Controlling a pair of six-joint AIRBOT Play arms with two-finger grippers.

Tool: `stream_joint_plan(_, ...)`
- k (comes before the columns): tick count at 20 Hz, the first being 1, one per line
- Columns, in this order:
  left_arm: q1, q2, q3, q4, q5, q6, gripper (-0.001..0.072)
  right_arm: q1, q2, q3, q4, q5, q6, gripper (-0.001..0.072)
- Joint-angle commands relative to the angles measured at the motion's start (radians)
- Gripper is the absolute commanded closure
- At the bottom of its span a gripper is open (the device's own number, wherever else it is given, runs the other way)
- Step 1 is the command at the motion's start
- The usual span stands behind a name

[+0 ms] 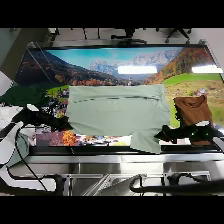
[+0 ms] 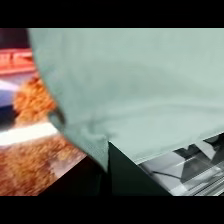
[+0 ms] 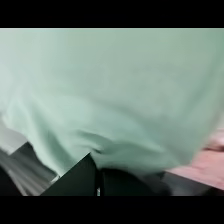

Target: Fold the shirts.

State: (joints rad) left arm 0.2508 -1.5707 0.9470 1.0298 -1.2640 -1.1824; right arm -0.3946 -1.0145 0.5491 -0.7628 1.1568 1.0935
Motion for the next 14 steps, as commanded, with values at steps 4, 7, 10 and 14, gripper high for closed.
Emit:
stream_joint_plan(4,0.089,0.132,-0.093,0.181,-0.072,-0.074,0.0699,-0.072,0.224,0.036,-0.436,0.138,0.299,0.0694)
stream_joint_plan(7,0.104,0.157,-0.144,0.172,-0.076,-0.064,0.0699,-0.082,0.279,0.037,-0.384,0.142,0.269,0.0694)
stream_joint_plan(10,0.063,0.156,-0.090,0.138,-0.100,-0.057,0.0699,-0.081,0.267,0.080,-0.162,0.094,0.126,0.0694)
stream_joint_plan(14,-0.036,0.120,0.145,0.113,-0.102,-0.065,0.0699,-0.037,0.110,0.256,0.103,0.026,-0.034,0.0694)
